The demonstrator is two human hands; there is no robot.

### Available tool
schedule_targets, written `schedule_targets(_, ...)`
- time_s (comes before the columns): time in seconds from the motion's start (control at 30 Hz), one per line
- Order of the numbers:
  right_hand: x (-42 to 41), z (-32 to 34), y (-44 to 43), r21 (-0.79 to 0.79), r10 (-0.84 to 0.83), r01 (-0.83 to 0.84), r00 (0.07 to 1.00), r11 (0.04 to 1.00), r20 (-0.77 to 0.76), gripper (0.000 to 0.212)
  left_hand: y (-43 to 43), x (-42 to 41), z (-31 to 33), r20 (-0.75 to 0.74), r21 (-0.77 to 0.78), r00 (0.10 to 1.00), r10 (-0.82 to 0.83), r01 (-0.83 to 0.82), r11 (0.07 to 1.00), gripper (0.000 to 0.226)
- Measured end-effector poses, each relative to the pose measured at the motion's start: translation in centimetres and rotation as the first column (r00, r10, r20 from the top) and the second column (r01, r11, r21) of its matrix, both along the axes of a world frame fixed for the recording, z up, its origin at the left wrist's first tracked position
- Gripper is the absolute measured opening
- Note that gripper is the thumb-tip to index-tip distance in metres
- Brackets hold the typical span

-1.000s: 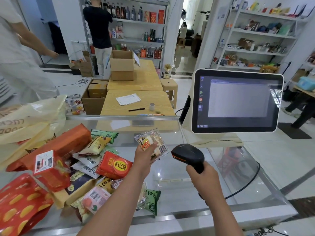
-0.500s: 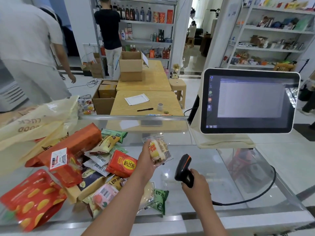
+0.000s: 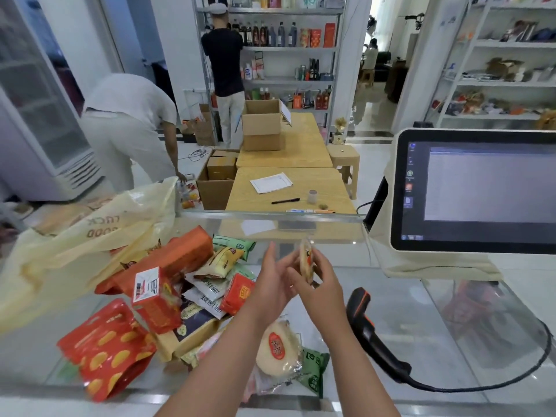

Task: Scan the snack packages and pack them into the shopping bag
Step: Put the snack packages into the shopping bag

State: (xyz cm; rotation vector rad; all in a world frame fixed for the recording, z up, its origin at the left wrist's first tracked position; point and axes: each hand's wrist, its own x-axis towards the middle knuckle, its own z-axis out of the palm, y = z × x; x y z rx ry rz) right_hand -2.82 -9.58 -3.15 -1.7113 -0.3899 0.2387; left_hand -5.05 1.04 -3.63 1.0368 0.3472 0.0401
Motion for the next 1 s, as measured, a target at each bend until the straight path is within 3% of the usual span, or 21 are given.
schedule_targets(0.17, -0.4, 2.3, 4.1, 0.159, 0.012, -0.006, 0.999, 0.987, -0.032, 0.032, 4.0, -2.9, 3.8, 0.060, 0.182, 0.996, 0.059, -0.069, 0.981, 0.050)
schedule_targets(0.3, -1.6, 4.8, 8.6, 0.292, 0.090, -0.051, 0.988, 0.955, -0.125, 0.024, 8.2, -6.8, 6.7, 0.131, 0.402, 0.940, 0.314, -0.340, 0.850, 0.024)
schedule_targets(0.4, -3.2, 6.2, 11.7, 0.358, 0.207, -0.110, 0.947, 0.927, -0.245, 0.026, 12.1, -10.4, 7.4, 0.203, 0.568, 0.812, 0.547, -0.552, 0.610, 0.019)
schedule_targets(0.47, -4.4, 6.7, 13.8, 0.374, 0.271, -0.149, 0.915, 0.915, -0.299, 0.028, 15.0, -12.9, 6.8, 0.221, 0.725, 0.726, 0.651, -0.569, 0.388, 0.024)
schedule_targets(0.57, -6.5, 7.4, 16.9, 0.395, 0.347, -0.194, 0.863, 0.898, -0.367, 0.026, 19.8, -16.6, 4.5, 0.212, 0.926, 0.631, 0.746, -0.375, 0.053, 0.040)
schedule_targets(0.63, -8.0, 7.5, 19.1, 0.395, 0.362, -0.201, 0.846, 0.896, -0.392, 0.023, 23.3, -18.8, 2.5, 0.162, 0.980, 0.595, 0.787, -0.194, -0.054, 0.057)
schedule_targets(0.73, -9.5, 7.3, 20.8, 0.377, 0.390, -0.234, 0.821, 0.896, -0.417, 0.015, 25.9, -20.2, 0.1, 0.097, 0.995, 0.494, 0.864, -0.051, -0.082, 0.080)
schedule_targets(0.83, -11.4, 7.2, 24.0, 0.306, 0.364, -0.245, 0.825, 0.920, -0.433, 0.015, 29.9, -21.2, -1.7, 0.119, 0.990, 0.431, 0.895, -0.121, -0.074, 0.087)
schedule_targets(0.93, -13.1, 7.5, 27.0, 0.294, 0.327, -0.210, 0.837, 0.933, -0.440, 0.016, 34.3, -22.0, -1.6, 0.192, 0.974, 0.459, 0.867, -0.194, -0.114, 0.071)
schedule_targets(1.0, -14.6, 7.6, 28.8, 0.262, 0.324, -0.224, 0.833, 0.939, -0.448, 0.015, 36.7, -22.5, -0.2, 0.219, 0.949, 0.500, 0.838, -0.310, -0.063, 0.053)
